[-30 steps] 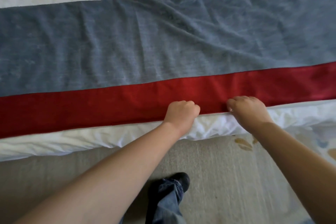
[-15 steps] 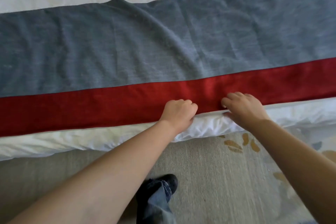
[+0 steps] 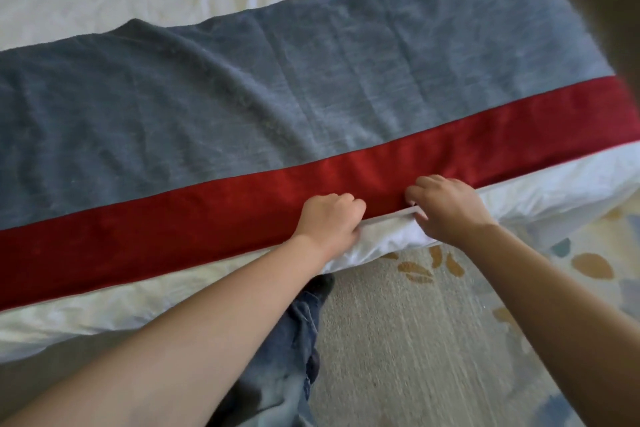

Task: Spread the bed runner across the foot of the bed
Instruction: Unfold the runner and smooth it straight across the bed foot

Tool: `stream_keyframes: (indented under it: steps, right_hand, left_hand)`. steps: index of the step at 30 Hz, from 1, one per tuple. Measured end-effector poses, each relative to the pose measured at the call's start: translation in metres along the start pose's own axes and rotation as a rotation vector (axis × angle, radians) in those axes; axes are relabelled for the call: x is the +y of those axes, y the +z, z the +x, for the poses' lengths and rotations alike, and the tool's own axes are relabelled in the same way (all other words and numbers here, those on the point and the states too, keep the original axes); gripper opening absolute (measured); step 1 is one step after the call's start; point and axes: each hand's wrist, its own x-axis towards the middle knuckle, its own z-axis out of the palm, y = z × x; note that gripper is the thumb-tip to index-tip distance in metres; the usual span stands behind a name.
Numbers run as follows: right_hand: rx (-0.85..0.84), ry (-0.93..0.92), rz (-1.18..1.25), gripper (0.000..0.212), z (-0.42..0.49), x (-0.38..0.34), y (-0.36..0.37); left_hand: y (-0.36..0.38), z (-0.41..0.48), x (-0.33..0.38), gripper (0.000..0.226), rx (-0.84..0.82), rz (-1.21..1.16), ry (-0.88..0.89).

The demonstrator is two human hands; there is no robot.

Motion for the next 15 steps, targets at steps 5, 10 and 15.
stream_keyframes:
  steps: [5, 10, 15]
  right_hand:
    - [-0.028, 0.069, -0.031, 0.023, -0.010, 0.063, -0.006]
    - [-0.084, 0.091, -0.115, 0.028, -0.021, 0.127, -0.010]
    - [-0.106, 0.081, -0.123, 0.026, -0.030, 0.160, -0.004]
  left_hand:
    - [0.003, 0.056, 0.050, 0.010, 0.007, -0.031, 0.088]
    - [0.004, 0.111, 0.106, 0.006, -0.012, -0.078, 0.108]
    - [0.004, 0.144, 0.137, 0.009, -0.075, -0.045, 0.125]
